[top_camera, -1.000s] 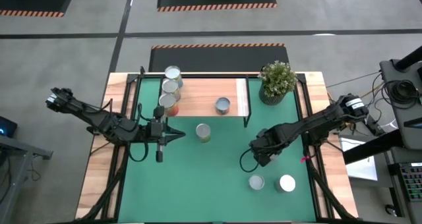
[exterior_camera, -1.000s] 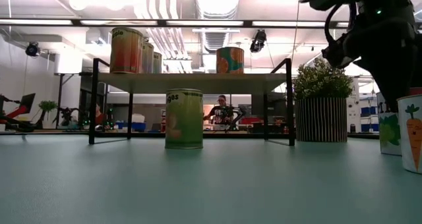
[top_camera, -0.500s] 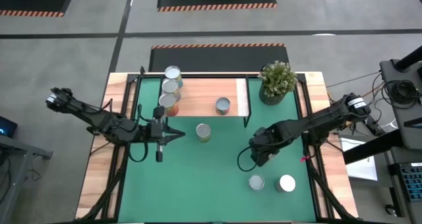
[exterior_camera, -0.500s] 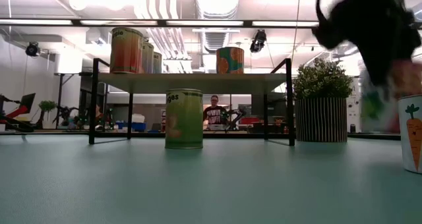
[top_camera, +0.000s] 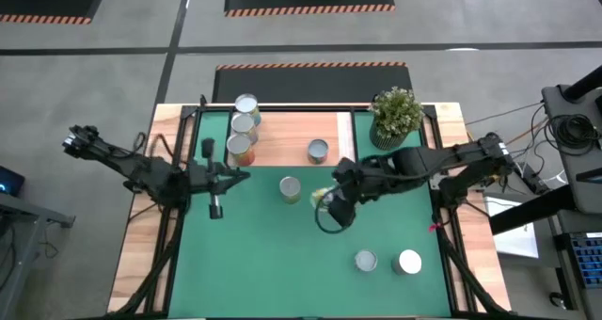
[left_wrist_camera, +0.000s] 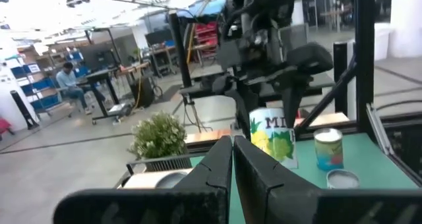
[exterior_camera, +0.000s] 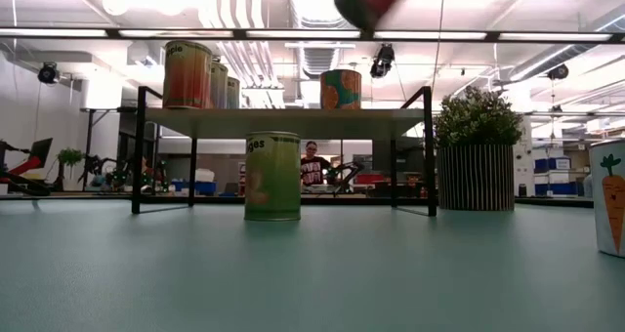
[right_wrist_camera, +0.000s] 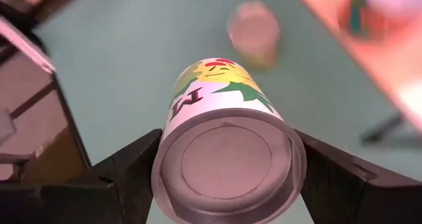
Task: Pick and place cans onto a shelf
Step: Put the canned mixed fruit on the shelf
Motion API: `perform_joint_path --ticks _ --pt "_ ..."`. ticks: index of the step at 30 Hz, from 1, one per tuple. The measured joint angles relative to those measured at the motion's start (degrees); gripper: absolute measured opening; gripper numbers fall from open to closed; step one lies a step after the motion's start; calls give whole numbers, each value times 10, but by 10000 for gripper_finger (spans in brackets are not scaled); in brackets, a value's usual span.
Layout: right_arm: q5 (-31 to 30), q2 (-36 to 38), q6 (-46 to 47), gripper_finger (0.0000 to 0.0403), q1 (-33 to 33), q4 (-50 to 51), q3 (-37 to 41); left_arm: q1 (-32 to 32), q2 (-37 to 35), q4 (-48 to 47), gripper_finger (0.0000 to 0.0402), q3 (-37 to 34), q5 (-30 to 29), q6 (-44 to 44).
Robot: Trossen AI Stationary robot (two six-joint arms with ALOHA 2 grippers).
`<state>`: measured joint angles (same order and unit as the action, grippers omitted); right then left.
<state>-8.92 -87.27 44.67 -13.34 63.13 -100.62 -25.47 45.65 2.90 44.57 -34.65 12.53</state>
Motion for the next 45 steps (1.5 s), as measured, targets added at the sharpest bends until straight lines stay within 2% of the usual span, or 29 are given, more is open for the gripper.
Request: perform_joint_path --ticks 10,14,24,36,45 --pt "0 -166 -226 287 78 59 -269 0 -64 2 0 -37 2 -10" --pt "-1 -222 -292 287 122 84 -345 0 -72 7 0 -39 2 -10" --pt "11 -254 -431 288 206 53 -335 0 -73 6 0 -40 8 3" --pt "14 -308 -484 289 213 14 -336 0 -80 10 0 -40 8 20" --pt "13 -323 -485 340 229 -2 -336 0 -83 10 0 -40 8 33"
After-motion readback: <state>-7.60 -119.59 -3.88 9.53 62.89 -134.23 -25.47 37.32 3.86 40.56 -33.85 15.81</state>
